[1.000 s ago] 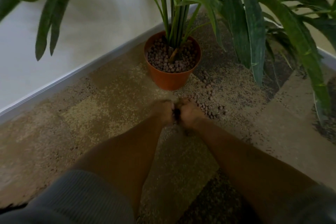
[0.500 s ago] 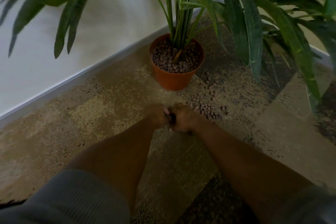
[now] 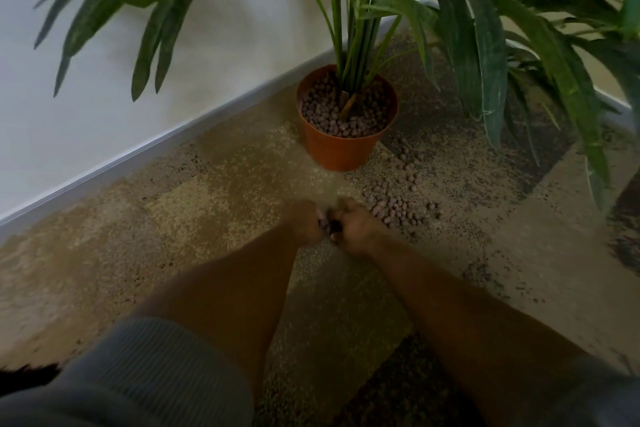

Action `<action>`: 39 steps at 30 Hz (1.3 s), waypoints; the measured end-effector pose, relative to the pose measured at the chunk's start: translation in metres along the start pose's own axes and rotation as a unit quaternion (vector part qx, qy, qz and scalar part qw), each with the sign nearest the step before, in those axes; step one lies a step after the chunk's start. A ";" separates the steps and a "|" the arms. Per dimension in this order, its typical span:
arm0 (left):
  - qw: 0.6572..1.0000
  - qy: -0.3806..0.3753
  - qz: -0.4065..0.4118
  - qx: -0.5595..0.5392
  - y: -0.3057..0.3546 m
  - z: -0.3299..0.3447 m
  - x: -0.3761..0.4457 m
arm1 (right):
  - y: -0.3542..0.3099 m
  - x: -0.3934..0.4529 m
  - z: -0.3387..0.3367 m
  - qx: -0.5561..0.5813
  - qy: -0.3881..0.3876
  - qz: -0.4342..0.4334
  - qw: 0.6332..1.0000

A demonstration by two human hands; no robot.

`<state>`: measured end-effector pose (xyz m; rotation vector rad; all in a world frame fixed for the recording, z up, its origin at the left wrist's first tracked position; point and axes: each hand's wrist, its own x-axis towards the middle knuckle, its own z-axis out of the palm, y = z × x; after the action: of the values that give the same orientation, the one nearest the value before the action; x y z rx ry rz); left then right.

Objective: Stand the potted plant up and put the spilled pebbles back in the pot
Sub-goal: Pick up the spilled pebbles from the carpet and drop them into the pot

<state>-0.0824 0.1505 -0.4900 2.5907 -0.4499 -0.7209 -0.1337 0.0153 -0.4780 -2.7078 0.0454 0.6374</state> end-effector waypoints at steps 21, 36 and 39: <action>0.804 -0.058 -0.198 -0.557 0.006 -0.005 -0.006 | -0.003 -0.001 -0.011 0.669 0.059 0.188 0.717; 0.462 0.014 -0.182 -0.868 0.015 -0.027 -0.011 | -0.005 -0.005 -0.018 0.905 -0.008 0.120 0.408; 0.455 0.037 -0.163 -0.875 0.021 -0.034 -0.013 | -0.008 -0.001 -0.020 0.915 -0.022 0.113 0.386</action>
<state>-0.0789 0.1481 -0.4484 0.5824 0.6518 -0.5401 -0.1251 0.0156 -0.4580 -0.4089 0.6518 0.2335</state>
